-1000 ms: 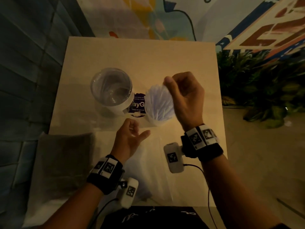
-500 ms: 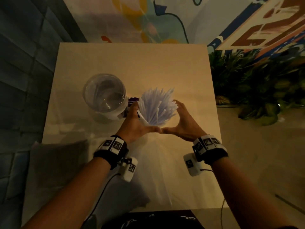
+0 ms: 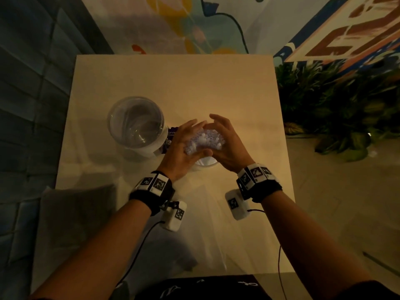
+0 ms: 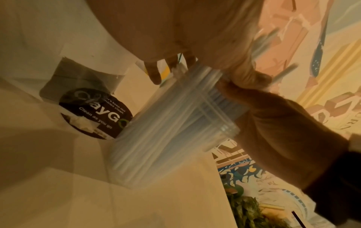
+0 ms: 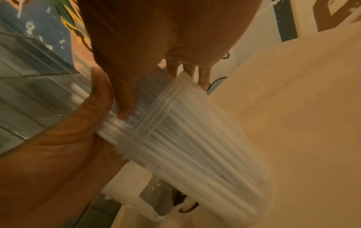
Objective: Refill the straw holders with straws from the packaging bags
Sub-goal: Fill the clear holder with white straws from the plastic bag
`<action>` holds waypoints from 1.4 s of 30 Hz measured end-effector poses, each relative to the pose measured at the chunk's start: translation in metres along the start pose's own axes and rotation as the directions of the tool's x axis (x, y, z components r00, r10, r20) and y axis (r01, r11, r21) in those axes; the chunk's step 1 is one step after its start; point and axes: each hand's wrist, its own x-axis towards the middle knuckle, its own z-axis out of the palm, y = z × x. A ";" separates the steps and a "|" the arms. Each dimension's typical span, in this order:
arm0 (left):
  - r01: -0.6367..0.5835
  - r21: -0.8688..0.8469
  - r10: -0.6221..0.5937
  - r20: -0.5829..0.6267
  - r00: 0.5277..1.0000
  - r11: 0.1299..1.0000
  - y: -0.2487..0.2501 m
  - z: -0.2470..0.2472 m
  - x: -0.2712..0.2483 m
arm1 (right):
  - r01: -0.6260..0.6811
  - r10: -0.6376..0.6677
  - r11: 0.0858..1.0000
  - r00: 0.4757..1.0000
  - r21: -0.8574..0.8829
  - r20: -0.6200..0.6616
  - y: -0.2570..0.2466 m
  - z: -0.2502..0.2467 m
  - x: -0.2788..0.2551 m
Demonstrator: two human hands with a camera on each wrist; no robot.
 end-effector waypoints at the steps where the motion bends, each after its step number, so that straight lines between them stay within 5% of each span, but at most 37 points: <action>1: -0.021 0.013 0.021 0.009 1.000 1.000 0.000 -0.002 0.000 | 0.022 -0.022 1.000 1.000 0.001 -0.002 -0.001 -0.001 -0.001; 6: 0.118 -0.128 -0.116 0.021 0.993 0.985 -0.010 -0.006 0.002 | -0.046 0.047 0.999 0.998 -0.019 0.037 0.012 0.001 -0.002; 16: -0.004 -0.074 0.005 0.019 1.000 0.997 0.002 -0.006 0.009 | 0.011 -0.008 0.994 1.000 0.105 -0.021 -0.003 -0.004 0.002; 26: 0.173 -0.070 -0.169 0.057 0.984 0.982 -0.005 -0.014 0.007 | -0.129 0.131 0.989 0.991 0.067 -0.019 -0.006 -0.010 -0.006; 31: 0.244 -0.113 -0.242 0.033 0.970 0.963 0.006 -0.027 -0.018 | -0.158 0.180 0.977 0.970 0.142 -0.162 -0.011 -0.026 -0.034; 36: 0.170 -0.108 -0.179 -0.073 0.981 0.979 0.012 -0.049 -0.087 | -0.181 0.220 0.974 0.897 0.135 -0.382 -0.013 -0.031 -0.094; 38: 0.218 -0.022 -0.219 -0.094 0.971 0.976 0.001 -0.055 -0.125 | -0.288 0.316 0.948 0.900 0.137 -0.301 -0.006 -0.022 -0.118; 42: 0.328 0.332 -0.343 -0.013 0.939 0.885 -0.049 -0.061 -0.205 | -0.508 0.499 0.858 0.859 0.070 0.114 0.004 0.018 -0.154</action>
